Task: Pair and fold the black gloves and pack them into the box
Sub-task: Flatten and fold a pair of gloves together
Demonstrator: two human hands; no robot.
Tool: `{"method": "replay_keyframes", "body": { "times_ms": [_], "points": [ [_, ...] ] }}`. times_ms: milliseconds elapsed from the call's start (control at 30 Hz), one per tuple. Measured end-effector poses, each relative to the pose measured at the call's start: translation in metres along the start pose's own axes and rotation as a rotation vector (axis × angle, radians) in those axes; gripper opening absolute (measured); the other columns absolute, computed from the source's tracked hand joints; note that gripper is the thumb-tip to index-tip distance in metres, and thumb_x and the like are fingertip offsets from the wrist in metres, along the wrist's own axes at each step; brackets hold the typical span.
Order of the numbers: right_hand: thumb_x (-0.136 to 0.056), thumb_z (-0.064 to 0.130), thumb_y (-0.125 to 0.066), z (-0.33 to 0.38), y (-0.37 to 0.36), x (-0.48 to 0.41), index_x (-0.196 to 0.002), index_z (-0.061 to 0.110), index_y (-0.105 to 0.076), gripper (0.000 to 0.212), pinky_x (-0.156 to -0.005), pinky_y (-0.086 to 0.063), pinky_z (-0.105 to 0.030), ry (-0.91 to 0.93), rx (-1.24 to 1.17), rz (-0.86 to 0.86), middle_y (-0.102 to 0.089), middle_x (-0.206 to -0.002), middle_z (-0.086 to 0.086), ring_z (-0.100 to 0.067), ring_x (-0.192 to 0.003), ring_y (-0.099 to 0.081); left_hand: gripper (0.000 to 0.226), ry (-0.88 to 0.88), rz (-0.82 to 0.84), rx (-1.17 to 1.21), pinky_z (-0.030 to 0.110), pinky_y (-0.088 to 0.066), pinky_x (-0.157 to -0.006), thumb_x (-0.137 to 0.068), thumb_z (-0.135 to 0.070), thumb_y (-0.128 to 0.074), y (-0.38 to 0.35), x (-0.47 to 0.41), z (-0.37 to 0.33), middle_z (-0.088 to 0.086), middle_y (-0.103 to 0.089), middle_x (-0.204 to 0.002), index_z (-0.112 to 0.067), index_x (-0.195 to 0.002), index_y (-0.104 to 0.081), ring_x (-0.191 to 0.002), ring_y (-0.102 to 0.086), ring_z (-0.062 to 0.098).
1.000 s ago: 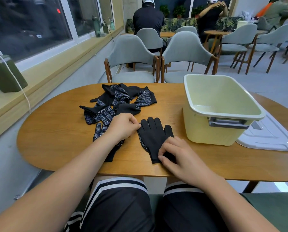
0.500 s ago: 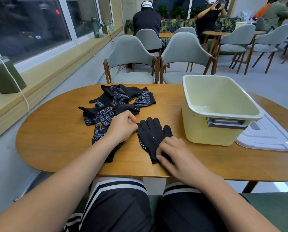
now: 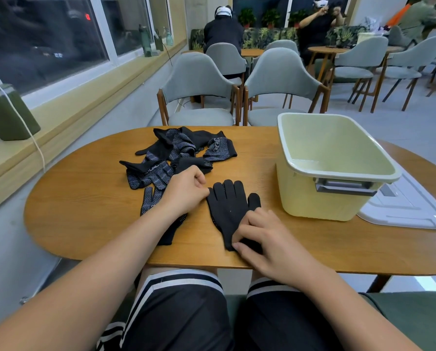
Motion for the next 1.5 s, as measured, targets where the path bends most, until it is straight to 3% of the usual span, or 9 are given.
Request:
{"method": "replay_keyframes", "body": {
  "times_ms": [233, 400, 600, 933, 1033, 1133, 1267, 1500],
  "points": [
    [-0.104, 0.035, -0.064, 0.001, -0.003, 0.0, -0.101, 0.032, -0.069, 0.007, -0.085, -0.043, -0.031, -0.01, 0.01, 0.023, -0.051, -0.101, 0.015, -0.008, -0.094, -0.046, 0.011, -0.125, -0.03, -0.103, 0.025, -0.052, -0.074, -0.091, -0.02, -0.071, -0.004, -0.009, -0.015, -0.011, -0.071, -0.088, -0.031, -0.088, -0.07, -0.084, -0.065, 0.004],
    [-0.103, 0.034, -0.064, 0.003, -0.001, 0.001, -0.101, 0.032, -0.069, 0.006, -0.085, -0.044, -0.033, -0.016, 0.009, 0.018, -0.05, -0.101, 0.015, -0.008, -0.094, -0.047, 0.003, -0.217, 0.031, -0.141, 0.024, -0.051, -0.079, -0.095, -0.028, -0.074, -0.013, -0.031, -0.036, -0.012, -0.07, -0.093, -0.029, -0.096, -0.076, -0.089, -0.064, 0.002],
    [-0.104, 0.036, -0.063, 0.002, -0.001, 0.002, -0.102, 0.033, -0.07, 0.007, -0.085, -0.045, -0.034, -0.028, -0.004, 0.016, -0.05, -0.102, 0.016, -0.008, -0.095, -0.047, 0.013, -0.181, 0.173, -0.239, 0.026, -0.054, -0.077, -0.091, -0.038, -0.082, -0.032, -0.054, -0.045, -0.012, -0.073, -0.092, -0.027, -0.097, -0.078, -0.089, -0.066, 0.003],
    [-0.104, 0.038, -0.063, 0.0, -0.002, 0.002, -0.104, 0.034, -0.07, 0.008, -0.085, -0.045, -0.032, -0.041, -0.011, 0.02, -0.05, -0.102, 0.017, -0.007, -0.096, -0.047, 0.008, -0.145, 0.19, -0.216, 0.02, -0.05, -0.068, -0.093, -0.021, -0.078, -0.027, -0.067, -0.044, -0.013, -0.077, -0.088, -0.015, -0.089, -0.079, -0.086, -0.07, 0.002],
    [-0.104, 0.039, -0.063, -0.001, -0.003, 0.002, -0.103, 0.034, -0.07, 0.009, -0.085, -0.046, -0.034, -0.045, -0.018, 0.016, -0.05, -0.102, 0.017, -0.008, -0.097, -0.049, 0.009, -0.152, 0.22, -0.242, 0.021, -0.05, -0.071, -0.093, -0.021, -0.079, -0.026, -0.068, -0.043, -0.012, -0.077, -0.092, -0.015, -0.088, -0.078, -0.086, -0.068, 0.0],
    [-0.104, 0.038, -0.064, -0.002, -0.003, 0.003, -0.103, 0.034, -0.07, 0.008, -0.085, -0.046, -0.034, -0.048, -0.023, 0.011, -0.05, -0.102, 0.017, -0.009, -0.097, -0.049, 0.008, -0.148, 0.266, -0.26, 0.031, -0.059, -0.081, -0.093, -0.024, -0.082, -0.031, -0.069, -0.041, -0.011, -0.077, -0.094, -0.019, -0.09, -0.077, -0.088, -0.071, 0.009],
    [-0.104, 0.039, -0.064, -0.002, -0.002, 0.002, -0.103, 0.034, -0.07, 0.008, -0.085, -0.046, -0.034, -0.048, -0.025, 0.008, -0.051, -0.102, 0.017, -0.008, -0.097, -0.049, 0.016, -0.128, 0.3, -0.258, 0.033, -0.059, -0.084, -0.09, -0.034, -0.087, -0.038, -0.067, -0.04, -0.009, -0.076, -0.095, -0.024, -0.097, -0.077, -0.091, -0.07, 0.011],
    [-0.104, 0.039, -0.064, -0.002, -0.003, 0.002, -0.103, 0.034, -0.07, 0.008, -0.084, -0.046, -0.034, -0.051, -0.032, 0.009, -0.05, -0.102, 0.017, -0.009, -0.096, -0.048, 0.011, -0.193, 0.251, -0.267, 0.023, -0.046, -0.068, -0.088, -0.029, -0.088, -0.041, -0.068, -0.053, -0.011, -0.075, -0.091, -0.028, -0.089, -0.077, -0.085, -0.065, 0.004]
  ]
}}
Point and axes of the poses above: each hand's wrist, its own x-axis away from the middle knuckle, its own y-axis out of the back of the hand, z = x × y, the point moved 8 cm from there along -x, towards the middle knuckle
